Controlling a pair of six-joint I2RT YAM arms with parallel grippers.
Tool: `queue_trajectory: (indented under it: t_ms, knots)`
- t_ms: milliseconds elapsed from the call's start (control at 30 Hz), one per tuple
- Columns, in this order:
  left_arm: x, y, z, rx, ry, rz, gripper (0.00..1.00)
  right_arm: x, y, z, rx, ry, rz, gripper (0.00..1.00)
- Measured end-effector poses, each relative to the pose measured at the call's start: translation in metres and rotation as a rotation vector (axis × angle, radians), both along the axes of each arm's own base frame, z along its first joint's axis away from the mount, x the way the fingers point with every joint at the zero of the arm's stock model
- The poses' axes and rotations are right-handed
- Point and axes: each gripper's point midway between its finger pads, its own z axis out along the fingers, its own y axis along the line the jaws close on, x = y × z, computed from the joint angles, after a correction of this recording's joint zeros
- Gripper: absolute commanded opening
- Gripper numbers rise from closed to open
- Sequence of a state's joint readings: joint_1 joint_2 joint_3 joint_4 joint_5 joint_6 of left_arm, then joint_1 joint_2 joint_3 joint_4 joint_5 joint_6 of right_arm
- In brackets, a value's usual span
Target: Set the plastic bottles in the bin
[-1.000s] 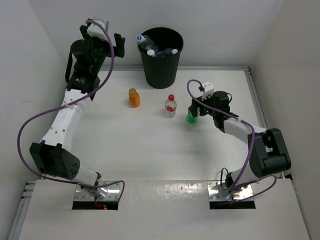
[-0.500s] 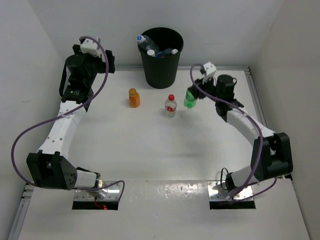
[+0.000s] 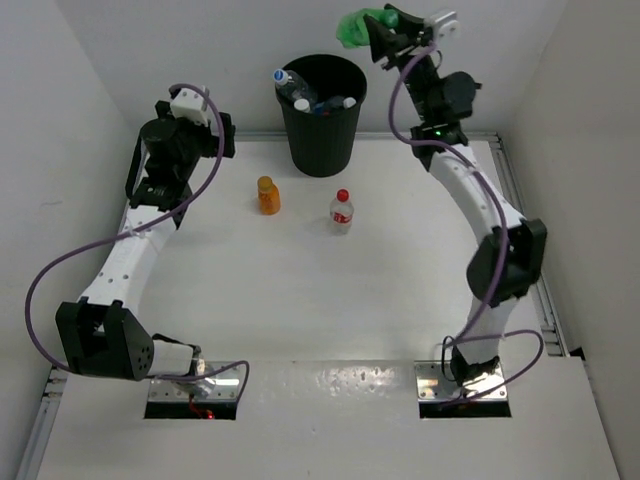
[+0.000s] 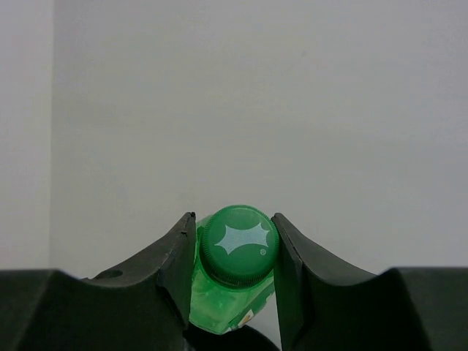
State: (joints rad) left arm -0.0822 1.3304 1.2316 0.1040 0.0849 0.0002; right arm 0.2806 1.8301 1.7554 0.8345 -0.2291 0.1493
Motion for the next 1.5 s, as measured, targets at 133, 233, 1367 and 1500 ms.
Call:
queue_trajectory:
  t_ms: [133,233,1367,1500]
  knots:
    - [-0.002,-0.003,-0.003,0.010,0.002,-0.018,1.00,0.061,0.026,-0.051,-0.007,0.057,-0.020,0.00]
    - [-0.006,-0.008,-0.004,0.018,-0.005,-0.045,1.00,0.106,0.043,-0.092,-0.025,0.081,-0.055,0.00]
    - [-0.062,-0.274,-0.203,0.181,0.271,-0.947,1.00,-0.092,-0.129,-0.054,-0.048,0.173,-0.284,0.87]
    - [-0.030,-0.292,-0.206,0.126,0.261,-0.905,1.00,-0.096,-0.140,-0.095,-0.085,0.299,-0.310,0.87]
